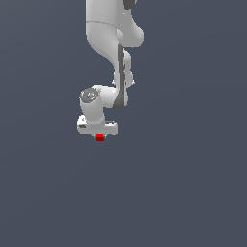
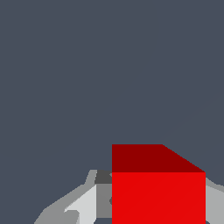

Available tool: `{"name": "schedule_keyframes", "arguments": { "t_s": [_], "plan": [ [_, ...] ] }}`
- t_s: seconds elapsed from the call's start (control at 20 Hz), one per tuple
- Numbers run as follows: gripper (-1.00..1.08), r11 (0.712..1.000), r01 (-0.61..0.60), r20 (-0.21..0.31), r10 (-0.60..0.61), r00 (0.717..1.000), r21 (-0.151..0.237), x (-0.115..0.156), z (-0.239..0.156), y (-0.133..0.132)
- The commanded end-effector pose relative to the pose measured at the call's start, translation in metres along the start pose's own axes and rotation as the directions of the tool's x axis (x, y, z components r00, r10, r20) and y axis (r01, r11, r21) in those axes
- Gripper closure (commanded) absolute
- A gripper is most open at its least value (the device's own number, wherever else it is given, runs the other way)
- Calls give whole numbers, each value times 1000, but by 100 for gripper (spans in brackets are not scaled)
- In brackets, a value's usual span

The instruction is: Stack the red cube on top of the green cube.

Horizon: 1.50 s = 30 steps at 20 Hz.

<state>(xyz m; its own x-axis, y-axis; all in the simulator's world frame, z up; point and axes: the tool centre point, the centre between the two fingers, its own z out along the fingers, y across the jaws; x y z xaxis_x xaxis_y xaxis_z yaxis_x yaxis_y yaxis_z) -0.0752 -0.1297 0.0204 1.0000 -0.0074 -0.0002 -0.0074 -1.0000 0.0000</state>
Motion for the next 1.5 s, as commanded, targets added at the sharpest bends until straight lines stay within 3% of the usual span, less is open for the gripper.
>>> {"name": "schedule_keyframes", "arguments": {
  "t_s": [0.0, 0.35, 1.0, 1.45],
  "plan": [
    [108, 1000, 0, 0, 0, 1000, 0, 0, 0, 0],
    [108, 1000, 0, 0, 0, 1000, 0, 0, -17, 0],
    [108, 1000, 0, 0, 0, 1000, 0, -1, -88, -1],
    [108, 1000, 0, -1, 0, 1000, 0, -2, -93, -2]
  ]
}}
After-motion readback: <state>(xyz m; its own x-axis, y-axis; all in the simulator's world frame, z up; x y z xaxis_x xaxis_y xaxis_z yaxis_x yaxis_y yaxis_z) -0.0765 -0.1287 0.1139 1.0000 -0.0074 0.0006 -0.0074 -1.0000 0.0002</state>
